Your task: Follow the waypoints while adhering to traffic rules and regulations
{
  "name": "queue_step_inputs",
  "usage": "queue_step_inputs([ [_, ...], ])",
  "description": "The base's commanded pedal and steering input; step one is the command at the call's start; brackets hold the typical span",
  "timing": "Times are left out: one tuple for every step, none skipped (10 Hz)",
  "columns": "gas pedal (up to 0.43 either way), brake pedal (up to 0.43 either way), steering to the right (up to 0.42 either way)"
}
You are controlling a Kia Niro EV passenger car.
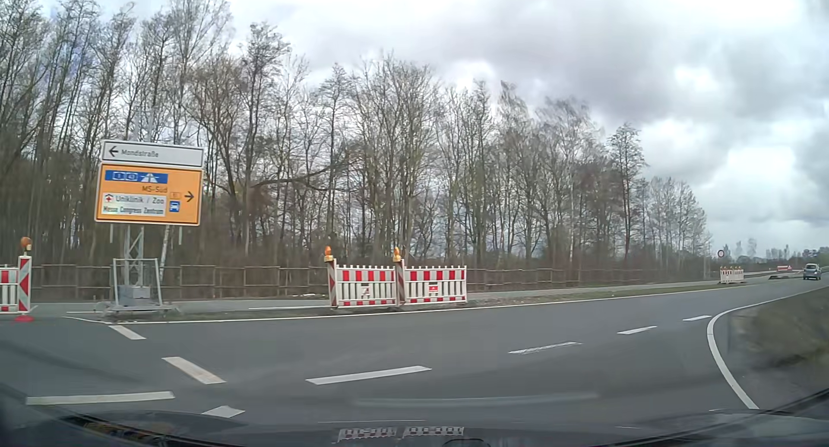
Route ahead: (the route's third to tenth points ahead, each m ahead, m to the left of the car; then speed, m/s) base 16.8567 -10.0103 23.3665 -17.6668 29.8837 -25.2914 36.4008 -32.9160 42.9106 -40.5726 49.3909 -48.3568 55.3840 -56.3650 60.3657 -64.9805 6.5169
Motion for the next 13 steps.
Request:
queue_step_inputs([
  [0.311, 0.000, 0.257],
  [0.311, 0.000, 0.270],
  [0.311, 0.000, 0.278],
  [0.311, 0.000, 0.278],
  [0.331, 0.000, 0.269],
  [0.350, 0.000, 0.251],
  [0.390, 0.000, 0.231],
  [0.421, 0.000, 0.206],
  [0.429, 0.000, 0.190],
  [0.429, 0.000, 0.172],
  [0.449, 0.000, 0.163],
  [0.461, 0.000, 0.160],
  [0.488, 0.000, 0.159],
])
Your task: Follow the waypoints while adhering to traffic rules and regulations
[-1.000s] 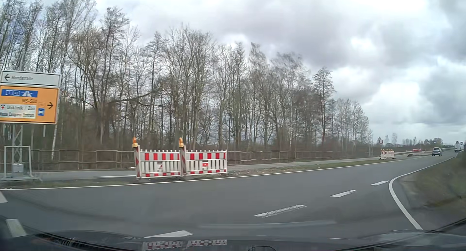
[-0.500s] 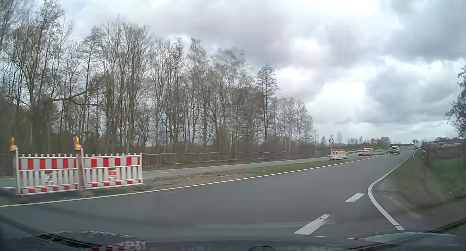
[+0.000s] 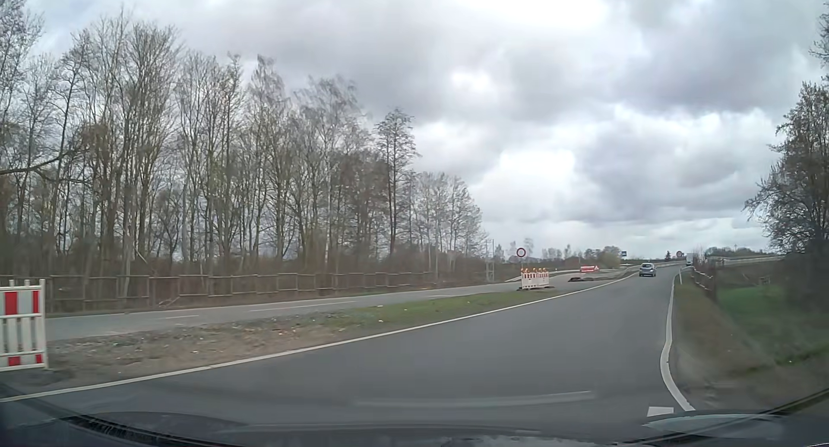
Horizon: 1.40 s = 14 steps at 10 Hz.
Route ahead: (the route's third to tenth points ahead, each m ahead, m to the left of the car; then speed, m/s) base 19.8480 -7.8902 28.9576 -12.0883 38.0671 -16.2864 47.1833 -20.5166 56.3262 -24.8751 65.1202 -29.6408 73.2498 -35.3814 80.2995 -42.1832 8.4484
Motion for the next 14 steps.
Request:
queue_step_inputs([
  [0.488, 0.000, 0.158],
  [0.500, 0.000, 0.151],
  [0.512, 0.000, 0.144],
  [0.512, 0.000, 0.135],
  [0.520, 0.000, 0.122],
  [0.520, 0.000, 0.113],
  [0.520, 0.000, 0.107],
  [0.531, 0.000, 0.104],
  [0.531, 0.000, 0.104],
  [0.531, 0.000, 0.103],
  [0.531, 0.000, 0.104],
  [0.531, 0.000, 0.103],
  [0.531, 0.000, 0.101],
  [0.531, 0.000, 0.099],
])
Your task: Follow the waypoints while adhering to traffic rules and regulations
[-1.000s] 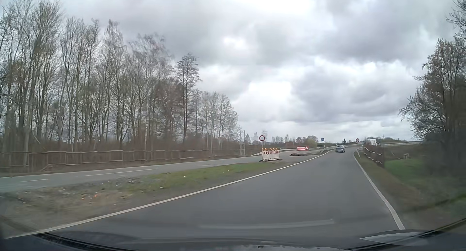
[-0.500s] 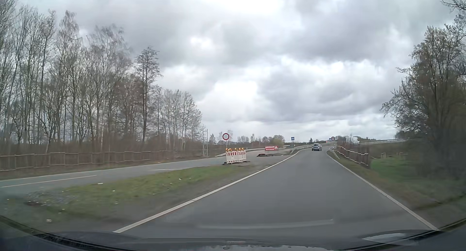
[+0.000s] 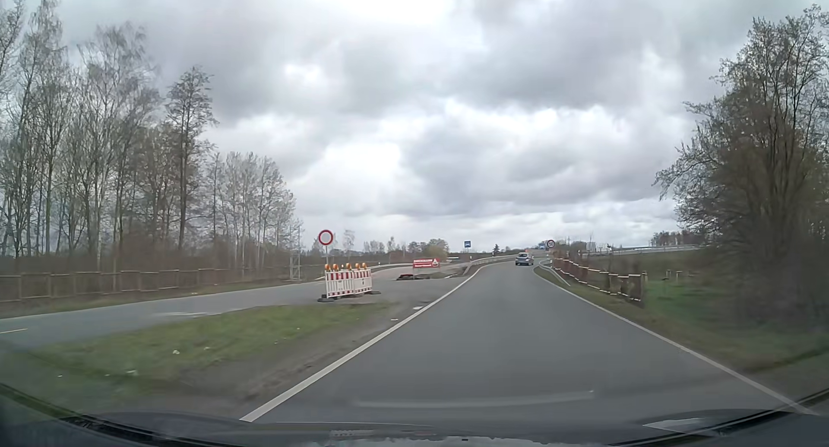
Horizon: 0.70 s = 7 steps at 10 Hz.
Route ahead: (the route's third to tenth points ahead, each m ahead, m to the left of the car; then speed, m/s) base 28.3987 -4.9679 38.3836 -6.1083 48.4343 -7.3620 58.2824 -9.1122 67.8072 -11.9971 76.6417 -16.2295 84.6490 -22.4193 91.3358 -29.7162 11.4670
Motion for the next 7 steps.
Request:
queue_step_inputs([
  [0.531, 0.000, 0.095],
  [0.531, 0.000, 0.094],
  [0.531, 0.000, 0.085],
  [0.531, 0.000, 0.073],
  [0.531, 0.000, 0.064],
  [0.531, 0.000, 0.054],
  [0.531, 0.000, 0.031],
])
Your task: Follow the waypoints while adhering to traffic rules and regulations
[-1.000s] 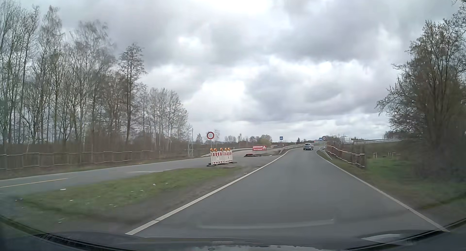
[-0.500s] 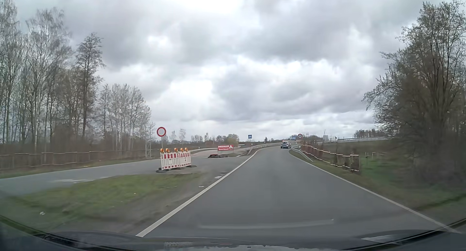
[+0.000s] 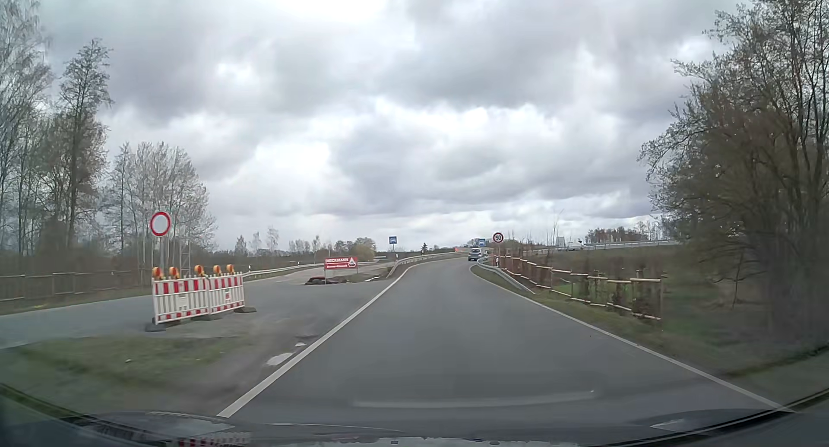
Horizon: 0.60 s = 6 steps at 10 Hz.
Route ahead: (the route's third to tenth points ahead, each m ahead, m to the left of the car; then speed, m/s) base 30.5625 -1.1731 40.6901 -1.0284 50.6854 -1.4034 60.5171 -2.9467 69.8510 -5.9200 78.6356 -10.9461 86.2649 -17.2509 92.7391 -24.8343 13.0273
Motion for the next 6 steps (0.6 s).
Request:
queue_step_inputs([
  [0.531, 0.000, 0.006],
  [0.531, 0.000, 0.002],
  [0.531, 0.000, 0.002],
  [0.531, 0.000, 0.002],
  [0.531, 0.000, 0.002],
  [0.531, 0.000, 0.002],
])
